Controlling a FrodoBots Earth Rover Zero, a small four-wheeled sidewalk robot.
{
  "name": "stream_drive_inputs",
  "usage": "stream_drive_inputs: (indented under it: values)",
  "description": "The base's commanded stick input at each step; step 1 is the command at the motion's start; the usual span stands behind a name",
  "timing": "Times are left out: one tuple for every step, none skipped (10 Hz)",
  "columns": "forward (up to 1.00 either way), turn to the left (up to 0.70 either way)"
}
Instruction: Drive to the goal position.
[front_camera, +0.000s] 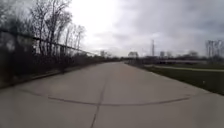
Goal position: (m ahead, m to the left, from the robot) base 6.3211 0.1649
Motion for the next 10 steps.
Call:
stream_drive_inputs:
  values:
    - [1.00,0.00]
    - [1.00,0.00]
    - [1.00,0.00]
    - [1.00,0.00]
    - [1.00,0.00]
    - [1.00,0.00]
    - [1.00,0.00]
    - [1.00,0.00]
    - [1.00,0.00]
    - [1.00,0.00]
